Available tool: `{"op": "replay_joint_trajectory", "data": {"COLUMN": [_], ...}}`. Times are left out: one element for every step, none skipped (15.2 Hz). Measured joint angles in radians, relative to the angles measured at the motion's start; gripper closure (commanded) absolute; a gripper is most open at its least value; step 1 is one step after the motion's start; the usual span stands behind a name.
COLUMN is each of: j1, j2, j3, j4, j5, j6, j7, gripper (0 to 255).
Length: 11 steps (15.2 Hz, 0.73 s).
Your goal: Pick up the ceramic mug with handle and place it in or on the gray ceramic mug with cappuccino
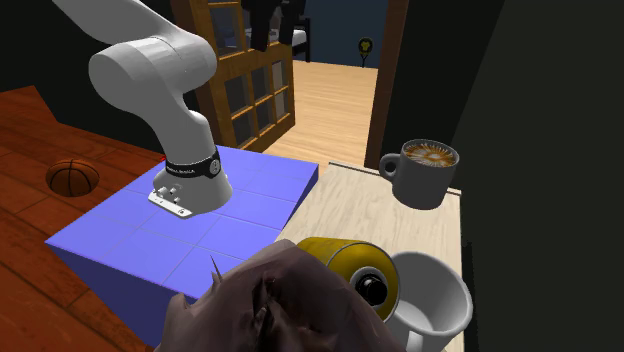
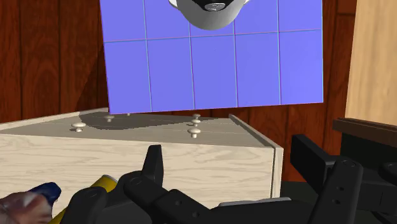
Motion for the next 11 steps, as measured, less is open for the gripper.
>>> {"op": "replay_joint_trajectory", "data": {"j1": [0.000,-0.003,-0.008,-0.011,-0.013,-0.019,-0.026,-0.031,-0.036,-0.039,-0.043], "j2": [0.000,0.007,0.026,0.040,0.071,0.092,0.114,0.136,0.168,0.194,0.223], "j3": [0.000,-0.007,-0.017,-0.024,-0.030,-0.042,-0.057,-0.068,-0.080,-0.088,-0.099], "j4": [0.000,-0.003,-0.003,-0.008,-0.002,-0.006,-0.010,-0.013,-0.013,-0.010,-0.004], "j5": [0.000,-0.007,-0.015,-0.021,-0.025,-0.035,-0.046,-0.054,-0.062,-0.067,-0.072], "j6": [0.000,0.014,0.039,0.065,0.098,0.131,0.166,0.202,0.243,0.274,0.307], "j7": [0.000,-0.006,-0.014,-0.019,-0.021,-0.032,-0.043,-0.051,-0.060,-0.065,-0.073], "gripper": [0,0,0,0,0,0,0,0,0,0,0]}}
